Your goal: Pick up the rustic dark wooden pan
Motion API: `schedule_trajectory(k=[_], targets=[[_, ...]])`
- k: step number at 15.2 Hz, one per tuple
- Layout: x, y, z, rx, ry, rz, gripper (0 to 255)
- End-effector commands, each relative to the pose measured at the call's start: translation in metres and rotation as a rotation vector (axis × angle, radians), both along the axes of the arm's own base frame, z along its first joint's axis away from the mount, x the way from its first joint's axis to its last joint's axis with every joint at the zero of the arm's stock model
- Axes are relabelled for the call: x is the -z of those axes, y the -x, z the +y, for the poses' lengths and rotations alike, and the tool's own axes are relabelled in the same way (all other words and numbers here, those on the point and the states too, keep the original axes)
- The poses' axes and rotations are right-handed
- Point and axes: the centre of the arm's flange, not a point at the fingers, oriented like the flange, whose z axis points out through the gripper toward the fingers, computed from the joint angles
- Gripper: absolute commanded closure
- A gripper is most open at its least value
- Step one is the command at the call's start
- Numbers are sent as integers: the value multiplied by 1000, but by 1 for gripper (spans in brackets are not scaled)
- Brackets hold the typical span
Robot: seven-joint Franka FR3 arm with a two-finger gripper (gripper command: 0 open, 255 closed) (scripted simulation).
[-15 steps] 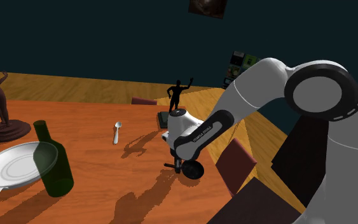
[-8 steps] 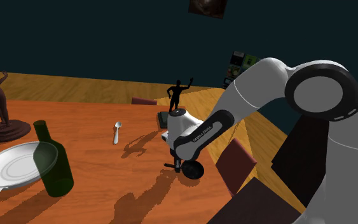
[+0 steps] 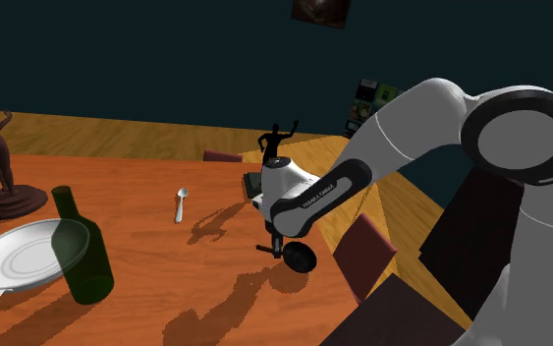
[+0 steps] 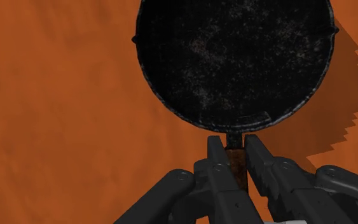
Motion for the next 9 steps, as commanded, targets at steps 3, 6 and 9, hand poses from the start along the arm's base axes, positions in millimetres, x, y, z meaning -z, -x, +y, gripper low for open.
schedule_trajectory(k=[3,6,9], targets=[[-21,-1,-1,0,0,0,255],[-37,-1,-1,0,0,0,255],[-43,-1,-1,0,0,0,255]])
